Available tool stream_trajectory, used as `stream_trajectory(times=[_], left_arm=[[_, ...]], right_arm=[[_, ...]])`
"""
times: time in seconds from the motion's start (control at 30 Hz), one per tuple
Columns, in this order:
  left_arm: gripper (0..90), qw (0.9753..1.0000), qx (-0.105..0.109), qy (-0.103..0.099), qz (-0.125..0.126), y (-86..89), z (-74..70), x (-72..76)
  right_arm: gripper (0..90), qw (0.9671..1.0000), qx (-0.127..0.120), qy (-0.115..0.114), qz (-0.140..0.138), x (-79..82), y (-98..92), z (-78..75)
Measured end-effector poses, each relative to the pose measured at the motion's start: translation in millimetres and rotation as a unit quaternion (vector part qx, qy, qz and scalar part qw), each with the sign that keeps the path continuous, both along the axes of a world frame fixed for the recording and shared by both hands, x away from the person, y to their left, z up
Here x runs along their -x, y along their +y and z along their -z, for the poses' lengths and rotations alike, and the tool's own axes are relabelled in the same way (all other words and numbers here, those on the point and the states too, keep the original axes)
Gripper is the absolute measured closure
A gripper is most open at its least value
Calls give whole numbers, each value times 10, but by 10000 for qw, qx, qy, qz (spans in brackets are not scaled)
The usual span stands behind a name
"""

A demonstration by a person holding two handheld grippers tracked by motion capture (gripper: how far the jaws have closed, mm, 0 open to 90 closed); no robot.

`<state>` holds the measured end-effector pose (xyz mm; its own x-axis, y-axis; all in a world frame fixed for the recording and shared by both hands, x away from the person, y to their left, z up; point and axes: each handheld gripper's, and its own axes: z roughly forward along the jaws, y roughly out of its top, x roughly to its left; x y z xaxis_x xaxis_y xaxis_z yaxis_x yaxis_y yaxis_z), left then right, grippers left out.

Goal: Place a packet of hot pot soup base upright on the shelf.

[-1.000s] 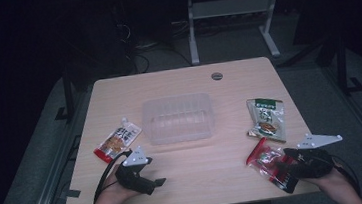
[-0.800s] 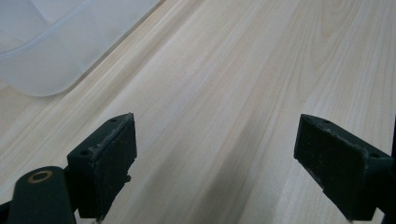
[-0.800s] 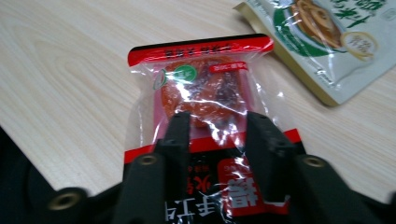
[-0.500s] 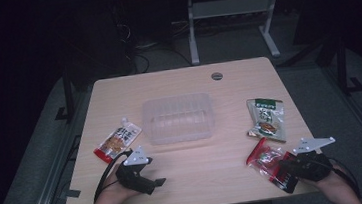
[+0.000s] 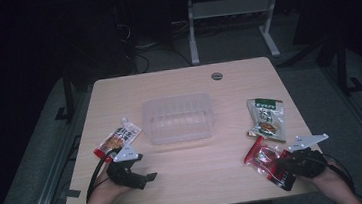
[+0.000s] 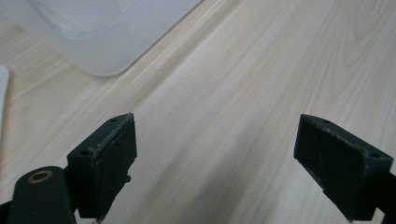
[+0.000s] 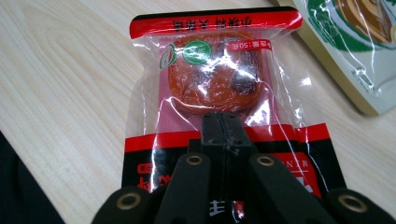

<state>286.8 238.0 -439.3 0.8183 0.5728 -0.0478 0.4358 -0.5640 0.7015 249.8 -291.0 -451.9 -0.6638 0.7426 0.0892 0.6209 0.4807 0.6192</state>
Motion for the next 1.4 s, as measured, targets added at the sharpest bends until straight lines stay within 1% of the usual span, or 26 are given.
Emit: stream_trajectory(times=[0.03, 0.13, 0.2, 0.5, 0.8, 0.83, 0.87, 1.0, 1.17, 1.3, 1.37, 1.4], left_arm=[[127, 10000, 2, -6, -35, 14, -3, -3], [127, 9999, -13, 0, -122, 70, -13, -22], [128, 9998, 22, 5, -207, 104, -12, -32], [128, 9994, 32, -20, -354, 192, -14, -58], [127, 9994, 38, -46, -347, 189, -17, -59], [128, 9994, 38, -46, -347, 189, -17, -59], [128, 9994, 44, -45, -353, 190, -17, -58], [127, 9994, 41, -51, -340, 191, -20, -55], [128, 9995, 21, -26, -318, 186, -20, -56], [128, 9996, 14, -19, -293, 177, -17, -53], [128, 9996, -5, -4, -277, 171, -18, -55], [128, 9996, 6, -7, -277, 165, -16, -54]], right_arm=[[896, 10000, 10, 27, -1, -8, 12, -4], [898, 10000, 42, 12, -55, -42, 46, -7], [898, 9999, 54, 17, -107, -66, 69, -9], [898, 9996, 86, 11, -265, -173, 177, -11], [899, 9988, 157, -26, -467, -341, 329, -16], [899, 9988, 157, -26, -467, -341, 329, -16], [899, 9986, 154, -40, -512, -382, 369, -14], [899, 9982, 182, -35, -577, -439, 427, -19], [900, 9971, 241, -85, -719, -539, 558, -23], [900, 9963, 264, -202, -796, -558, 625, -57], [900, 9962, 233, -268, -789, -584, 654, -94], [900, 9961, 246, -336, -772, -610, 668, -114]])
